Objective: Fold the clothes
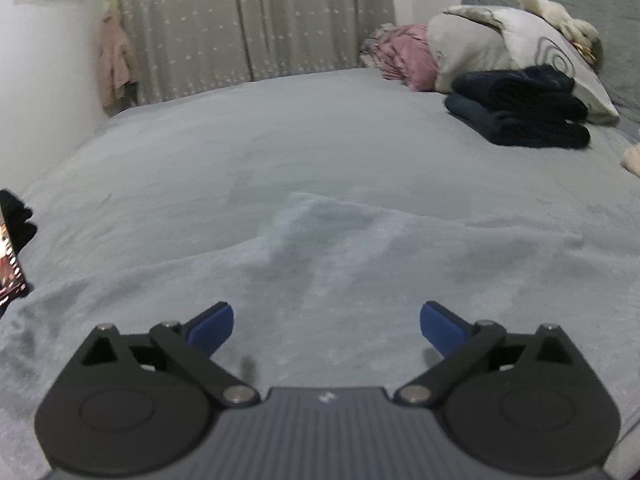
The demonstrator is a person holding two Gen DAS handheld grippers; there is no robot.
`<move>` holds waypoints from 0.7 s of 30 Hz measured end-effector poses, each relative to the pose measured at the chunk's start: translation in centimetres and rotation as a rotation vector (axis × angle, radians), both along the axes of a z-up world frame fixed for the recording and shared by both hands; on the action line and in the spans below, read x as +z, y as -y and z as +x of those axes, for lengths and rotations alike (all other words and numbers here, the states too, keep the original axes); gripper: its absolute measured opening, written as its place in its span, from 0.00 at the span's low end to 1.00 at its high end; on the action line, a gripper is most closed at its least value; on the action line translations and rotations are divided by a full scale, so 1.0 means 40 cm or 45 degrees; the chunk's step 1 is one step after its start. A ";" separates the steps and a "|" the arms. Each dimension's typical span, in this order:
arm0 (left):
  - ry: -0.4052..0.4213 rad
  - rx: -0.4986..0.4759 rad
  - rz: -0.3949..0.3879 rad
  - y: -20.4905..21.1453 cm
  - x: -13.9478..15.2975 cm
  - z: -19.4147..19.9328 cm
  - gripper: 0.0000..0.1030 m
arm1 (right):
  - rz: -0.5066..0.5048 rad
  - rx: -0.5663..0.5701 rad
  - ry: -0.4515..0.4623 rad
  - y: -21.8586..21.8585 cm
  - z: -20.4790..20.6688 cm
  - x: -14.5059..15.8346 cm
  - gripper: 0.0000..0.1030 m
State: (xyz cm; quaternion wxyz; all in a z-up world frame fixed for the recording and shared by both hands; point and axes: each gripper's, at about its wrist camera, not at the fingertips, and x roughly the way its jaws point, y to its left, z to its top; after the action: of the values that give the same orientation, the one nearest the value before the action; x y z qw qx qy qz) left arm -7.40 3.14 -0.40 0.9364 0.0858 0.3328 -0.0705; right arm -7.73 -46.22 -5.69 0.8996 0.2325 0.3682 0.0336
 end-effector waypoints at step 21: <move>-0.063 -0.198 -0.043 0.197 -0.037 0.018 0.99 | 0.592 0.031 -0.018 0.289 -0.076 -0.095 0.57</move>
State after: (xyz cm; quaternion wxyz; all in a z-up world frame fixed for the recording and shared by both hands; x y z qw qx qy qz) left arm -6.67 -4.75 -1.87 0.9210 0.0938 0.3469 -0.1505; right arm -10.78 -57.78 -9.48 0.8187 0.4294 0.3597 0.1267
